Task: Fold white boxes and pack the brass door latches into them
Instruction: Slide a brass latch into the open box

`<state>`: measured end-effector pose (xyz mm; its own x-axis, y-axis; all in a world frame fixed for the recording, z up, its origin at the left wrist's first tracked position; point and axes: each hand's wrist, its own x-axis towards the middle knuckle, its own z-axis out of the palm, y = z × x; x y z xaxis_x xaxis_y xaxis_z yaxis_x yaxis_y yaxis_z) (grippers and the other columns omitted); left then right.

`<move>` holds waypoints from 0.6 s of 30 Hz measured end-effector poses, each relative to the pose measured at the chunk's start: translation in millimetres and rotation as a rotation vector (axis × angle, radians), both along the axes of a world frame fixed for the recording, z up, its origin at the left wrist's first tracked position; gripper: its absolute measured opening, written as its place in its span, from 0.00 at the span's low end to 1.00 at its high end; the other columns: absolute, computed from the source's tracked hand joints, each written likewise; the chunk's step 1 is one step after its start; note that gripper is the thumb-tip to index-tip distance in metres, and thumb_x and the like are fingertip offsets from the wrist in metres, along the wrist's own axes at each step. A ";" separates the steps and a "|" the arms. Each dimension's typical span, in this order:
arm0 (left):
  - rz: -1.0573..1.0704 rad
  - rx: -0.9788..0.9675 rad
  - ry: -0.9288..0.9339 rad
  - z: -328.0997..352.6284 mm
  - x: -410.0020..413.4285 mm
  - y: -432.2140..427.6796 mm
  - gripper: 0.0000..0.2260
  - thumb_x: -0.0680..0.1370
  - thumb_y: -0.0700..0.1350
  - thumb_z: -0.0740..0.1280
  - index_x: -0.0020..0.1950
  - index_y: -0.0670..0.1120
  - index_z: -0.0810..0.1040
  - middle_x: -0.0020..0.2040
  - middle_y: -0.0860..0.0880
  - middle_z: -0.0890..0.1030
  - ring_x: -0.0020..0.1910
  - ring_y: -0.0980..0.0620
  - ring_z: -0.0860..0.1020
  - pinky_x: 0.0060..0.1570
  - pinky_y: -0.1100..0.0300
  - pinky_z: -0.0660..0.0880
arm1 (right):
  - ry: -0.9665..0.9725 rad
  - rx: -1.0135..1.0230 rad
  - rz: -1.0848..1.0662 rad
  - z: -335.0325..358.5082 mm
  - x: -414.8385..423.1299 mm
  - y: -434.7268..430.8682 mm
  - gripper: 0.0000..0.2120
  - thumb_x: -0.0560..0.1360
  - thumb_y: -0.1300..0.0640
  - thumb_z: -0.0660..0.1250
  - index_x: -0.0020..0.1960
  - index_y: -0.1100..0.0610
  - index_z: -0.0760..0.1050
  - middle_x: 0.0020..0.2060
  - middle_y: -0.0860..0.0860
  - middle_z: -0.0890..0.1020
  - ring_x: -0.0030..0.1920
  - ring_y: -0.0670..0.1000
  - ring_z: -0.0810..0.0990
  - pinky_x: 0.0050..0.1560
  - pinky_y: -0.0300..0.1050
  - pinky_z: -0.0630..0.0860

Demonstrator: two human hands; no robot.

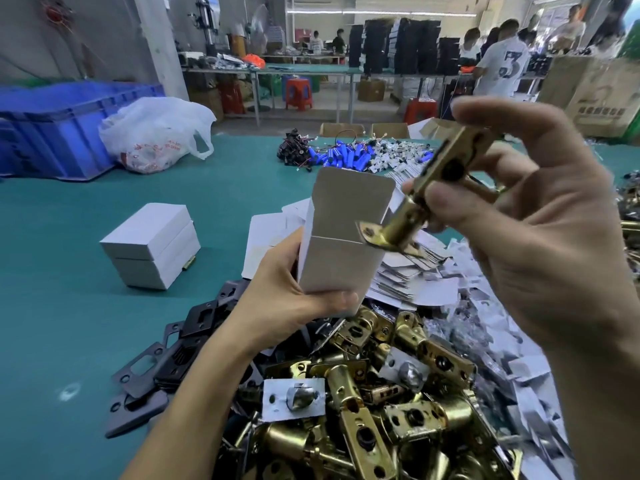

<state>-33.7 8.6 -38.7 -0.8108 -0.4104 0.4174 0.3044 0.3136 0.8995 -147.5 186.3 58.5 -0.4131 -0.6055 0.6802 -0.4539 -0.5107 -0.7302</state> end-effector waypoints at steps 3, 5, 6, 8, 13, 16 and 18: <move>-0.012 0.019 -0.012 0.3 0.4 0.4 0.20 0.66 0.37 0.80 0.54 0.51 0.82 0.46 0.51 0.84 0.43 0.55 0.82 0.41 0.62 0.80 | 0.203 -0.035 -0.118 9.2 2.4 -14.7 0.22 0.73 0.71 0.70 0.62 0.55 0.70 0.50 0.58 0.79 0.52 0.56 0.81 0.50 0.46 0.82; -0.022 0.029 -0.023 0.8 0.8 0.8 0.20 0.66 0.37 0.80 0.54 0.51 0.82 0.45 0.51 0.84 0.43 0.54 0.82 0.40 0.60 0.81 | 0.266 -0.020 -0.162 11.4 2.5 -22.8 0.22 0.73 0.71 0.71 0.61 0.56 0.71 0.49 0.55 0.79 0.50 0.51 0.81 0.50 0.45 0.81; -0.030 0.031 -0.026 1.1 1.0 0.9 0.20 0.66 0.37 0.80 0.54 0.51 0.81 0.45 0.51 0.84 0.43 0.54 0.82 0.39 0.59 0.81 | 0.277 0.001 -0.176 11.0 2.7 -26.2 0.21 0.72 0.71 0.71 0.61 0.56 0.72 0.48 0.53 0.79 0.49 0.50 0.81 0.50 0.45 0.81; -0.045 0.035 -0.023 1.2 1.5 0.8 0.19 0.67 0.37 0.79 0.54 0.51 0.81 0.44 0.51 0.84 0.42 0.54 0.82 0.38 0.59 0.81 | 0.271 0.052 -0.207 7.8 1.8 -31.6 0.20 0.72 0.70 0.72 0.60 0.56 0.74 0.45 0.50 0.80 0.46 0.48 0.82 0.49 0.45 0.82; -0.037 0.106 -0.032 -1.4 2.2 -0.9 0.20 0.67 0.39 0.80 0.55 0.54 0.82 0.45 0.49 0.84 0.44 0.51 0.84 0.39 0.53 0.83 | 0.237 0.126 -0.286 -1.9 1.0 -40.9 0.20 0.71 0.68 0.75 0.58 0.52 0.76 0.42 0.48 0.83 0.44 0.46 0.84 0.45 0.42 0.81; -0.024 0.115 -0.034 -3.0 1.5 -1.5 0.21 0.66 0.42 0.80 0.56 0.53 0.82 0.45 0.50 0.84 0.44 0.53 0.83 0.40 0.58 0.81 | 0.313 0.215 -0.288 -2.6 -2.9 -44.6 0.19 0.71 0.67 0.75 0.57 0.52 0.76 0.40 0.48 0.84 0.41 0.47 0.84 0.38 0.32 0.73; -0.019 0.111 -0.031 -3.3 1.1 -2.0 0.21 0.65 0.43 0.80 0.56 0.54 0.82 0.46 0.50 0.84 0.44 0.54 0.83 0.40 0.60 0.80 | 0.365 0.305 -0.265 -1.4 -5.5 -45.7 0.18 0.70 0.67 0.75 0.56 0.53 0.78 0.39 0.49 0.84 0.39 0.45 0.82 0.37 0.28 0.69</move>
<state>-32.6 6.6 -42.0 -0.8307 -0.4369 0.3450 0.2810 0.2058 0.9374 -153.0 140.6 57.0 -0.3482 -0.7050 0.6178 -0.7899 -0.1342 -0.5983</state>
